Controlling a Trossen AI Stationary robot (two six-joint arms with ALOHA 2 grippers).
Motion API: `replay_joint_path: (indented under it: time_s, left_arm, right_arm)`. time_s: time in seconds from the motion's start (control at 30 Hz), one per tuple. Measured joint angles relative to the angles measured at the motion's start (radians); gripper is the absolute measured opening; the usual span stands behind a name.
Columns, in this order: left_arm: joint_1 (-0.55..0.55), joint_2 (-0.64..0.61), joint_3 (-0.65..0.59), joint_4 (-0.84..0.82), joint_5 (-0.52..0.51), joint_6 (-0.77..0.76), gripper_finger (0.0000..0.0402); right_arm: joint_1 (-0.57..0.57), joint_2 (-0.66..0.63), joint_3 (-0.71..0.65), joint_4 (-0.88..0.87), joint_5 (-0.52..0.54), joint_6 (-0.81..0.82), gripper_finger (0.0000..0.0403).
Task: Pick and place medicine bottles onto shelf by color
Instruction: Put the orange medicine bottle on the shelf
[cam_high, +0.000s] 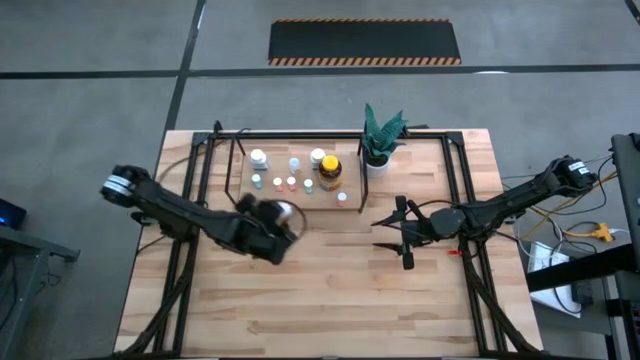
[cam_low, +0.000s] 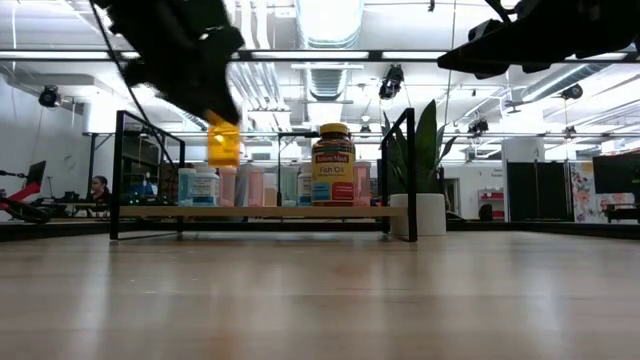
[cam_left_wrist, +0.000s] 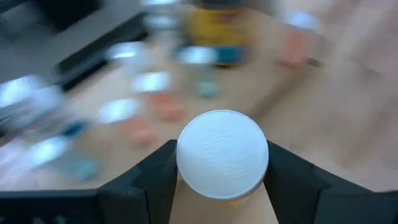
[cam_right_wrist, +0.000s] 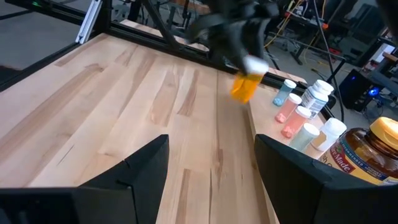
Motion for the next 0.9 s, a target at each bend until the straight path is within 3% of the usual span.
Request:
replay_joint_path:
  time_s: [0.13,0.3,0.57,0.9]
  left_arm:
    - [0.011,-0.067,-0.03,-0.153,-0.074,-0.204,0.0187]
    - [0.056,-0.064,-0.08,-0.148,-0.077,-0.211,0.0187]
    - [0.151,-0.041,-0.141,-0.154,-0.076,-0.355,0.0187]
    - [0.208,-0.041,-0.147,-0.141,-0.076,-0.358,0.0187]
  right_arm:
    - [0.0,0.0,0.0,0.0,0.0,0.003,0.0226]
    - [0.0,0.0,0.0,0.0,0.0,0.006,0.0226]
    - [0.0,0.0,0.0,0.0,0.0,0.008,0.0226]
    - [0.0,0.0,0.0,0.0,0.0,0.008,0.0226]
